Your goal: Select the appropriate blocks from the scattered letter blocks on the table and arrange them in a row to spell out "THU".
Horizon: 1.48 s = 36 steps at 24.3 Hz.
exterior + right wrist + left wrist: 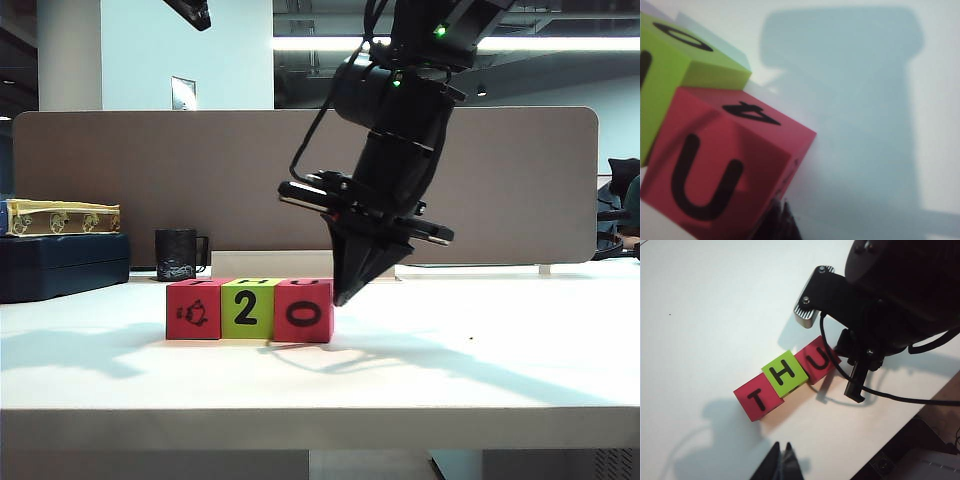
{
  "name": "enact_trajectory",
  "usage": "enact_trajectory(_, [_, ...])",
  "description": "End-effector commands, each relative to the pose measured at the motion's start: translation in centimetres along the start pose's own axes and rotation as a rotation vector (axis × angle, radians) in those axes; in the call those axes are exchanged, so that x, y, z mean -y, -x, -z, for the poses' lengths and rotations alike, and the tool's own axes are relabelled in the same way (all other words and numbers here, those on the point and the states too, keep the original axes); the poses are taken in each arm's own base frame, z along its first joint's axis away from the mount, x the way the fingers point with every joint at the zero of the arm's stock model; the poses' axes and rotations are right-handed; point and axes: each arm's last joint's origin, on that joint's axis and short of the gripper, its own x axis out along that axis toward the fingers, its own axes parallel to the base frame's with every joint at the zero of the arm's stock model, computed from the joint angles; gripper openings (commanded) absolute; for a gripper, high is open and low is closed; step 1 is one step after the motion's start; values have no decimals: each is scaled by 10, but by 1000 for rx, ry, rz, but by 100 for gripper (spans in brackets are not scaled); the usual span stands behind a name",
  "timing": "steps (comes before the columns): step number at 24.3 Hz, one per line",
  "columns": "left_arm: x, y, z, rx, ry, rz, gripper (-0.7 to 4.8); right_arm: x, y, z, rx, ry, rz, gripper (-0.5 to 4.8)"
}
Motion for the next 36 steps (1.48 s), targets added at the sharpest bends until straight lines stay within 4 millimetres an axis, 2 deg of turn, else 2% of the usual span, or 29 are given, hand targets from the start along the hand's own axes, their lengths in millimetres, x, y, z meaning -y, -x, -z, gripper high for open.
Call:
enact_trajectory(1, [1, 3, 0, 7, -1, 7, -6, -5, 3, -5, 53, -13, -20, -5])
enact_trajectory(8, [1, 3, 0, 5, -1, 6, -6, -2, 4, 5, -48, -18, 44, -5])
enact_trajectory(12, [1, 3, 0, 6, -1, 6, -6, -12, 6, 10, -75, -1, 8, -5])
enact_trajectory(18, [1, 3, 0, 5, -1, 5, -6, -39, 2, 9, -4, 69, -34, -5])
enact_trajectory(36, [0, 3, 0, 7, -1, 5, -6, -41, -6, -2, 116, 76, -23, -5])
